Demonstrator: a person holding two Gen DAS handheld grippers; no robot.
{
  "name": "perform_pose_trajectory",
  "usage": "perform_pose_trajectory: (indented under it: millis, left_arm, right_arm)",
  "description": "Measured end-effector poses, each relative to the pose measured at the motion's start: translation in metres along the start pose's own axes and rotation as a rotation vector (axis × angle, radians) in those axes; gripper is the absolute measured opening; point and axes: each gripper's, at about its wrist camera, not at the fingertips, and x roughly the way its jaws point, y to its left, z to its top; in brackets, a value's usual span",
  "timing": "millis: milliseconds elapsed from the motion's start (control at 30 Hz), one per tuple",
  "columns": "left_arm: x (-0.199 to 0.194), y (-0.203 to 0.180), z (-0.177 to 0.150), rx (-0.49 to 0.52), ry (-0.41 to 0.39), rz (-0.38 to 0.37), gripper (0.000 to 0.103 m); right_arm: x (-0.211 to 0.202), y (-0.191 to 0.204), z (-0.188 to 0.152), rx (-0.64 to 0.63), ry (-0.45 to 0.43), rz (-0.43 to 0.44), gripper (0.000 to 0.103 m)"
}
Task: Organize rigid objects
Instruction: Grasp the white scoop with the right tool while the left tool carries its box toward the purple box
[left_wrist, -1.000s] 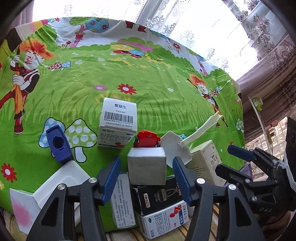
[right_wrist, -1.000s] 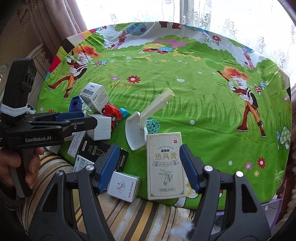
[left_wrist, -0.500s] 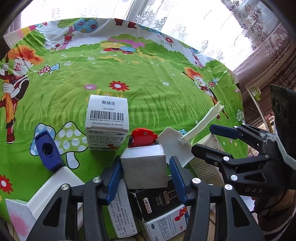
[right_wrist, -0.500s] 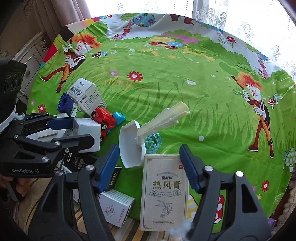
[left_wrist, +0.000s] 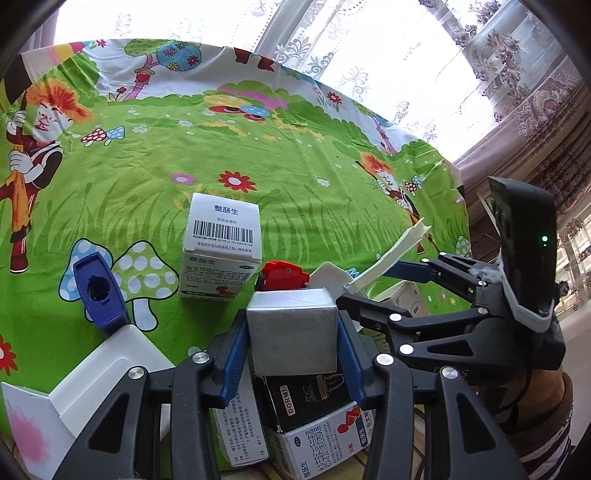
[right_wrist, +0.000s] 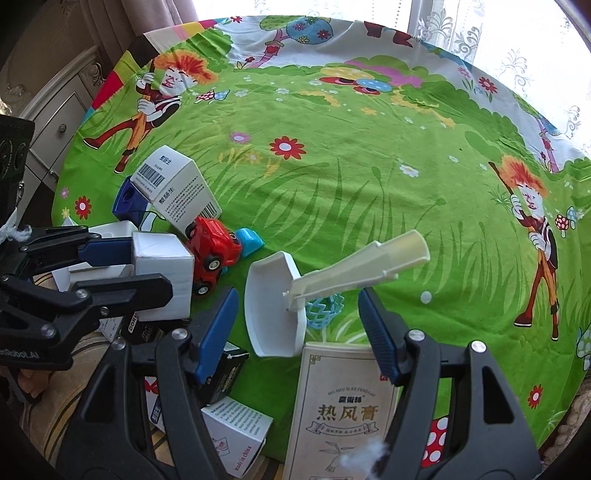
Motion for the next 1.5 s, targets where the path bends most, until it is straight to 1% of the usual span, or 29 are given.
perform_pose_trajectory:
  millis: [100,133,167,200,233,300,367,433,467,733,1000,1133,1300,1500]
  left_arm:
    - [-0.006,0.0,-0.001,-0.005,-0.026,-0.004,0.047]
    - [-0.007,0.0,-0.001,-0.005,-0.032,-0.005,0.047]
    - [-0.008,0.001,-0.002,-0.005,-0.036,-0.006,0.047]
    - [-0.008,0.001,-0.002,-0.007,-0.039,-0.009,0.047]
    - [-0.008,0.002,-0.003,-0.012,-0.041,-0.012,0.047]
    - [-0.01,0.005,-0.004,-0.023,-0.05,-0.018,0.047]
    - [-0.011,0.006,-0.005,-0.032,-0.058,-0.02,0.047]
    - [-0.013,0.007,-0.005,-0.035,-0.067,-0.019,0.047]
    - [-0.014,0.007,-0.005,-0.036,-0.071,-0.019,0.047]
    - [-0.017,0.009,-0.007,-0.044,-0.09,-0.019,0.047]
    - [-0.026,0.005,-0.01,-0.047,-0.114,-0.024,0.047]
    - [-0.033,-0.003,-0.013,-0.039,-0.126,-0.034,0.047]
    - [-0.042,-0.022,-0.02,-0.018,-0.129,-0.067,0.047]
    - [-0.048,-0.053,-0.034,0.026,-0.114,-0.112,0.047]
  right_arm:
    - [0.004,0.0,0.003,-0.011,0.011,0.001,0.069]
    - [0.007,-0.001,0.004,-0.01,0.018,0.006,0.062]
    - [0.01,-0.002,0.004,-0.006,0.029,0.015,0.052]
    - [0.012,-0.002,0.004,0.0,0.039,0.025,0.048]
    - [0.014,-0.003,0.004,-0.001,0.041,0.025,0.046]
    - [0.014,-0.001,0.004,-0.015,0.034,0.019,0.044]
    - [0.013,-0.002,0.004,-0.013,0.031,0.017,0.035]
    - [0.013,-0.003,0.004,-0.004,0.025,0.02,0.034]
    - [0.012,-0.004,0.003,0.0,0.018,0.02,0.031]
    - [-0.004,-0.013,0.007,0.051,-0.051,-0.003,0.031]
    - [-0.039,-0.023,0.005,0.12,-0.147,-0.014,0.031]
    - [-0.061,-0.024,-0.007,0.147,-0.18,-0.031,0.031]
    - [-0.089,-0.024,-0.028,0.172,-0.213,-0.037,0.031]
    - [-0.117,-0.025,-0.064,0.218,-0.238,-0.049,0.031]
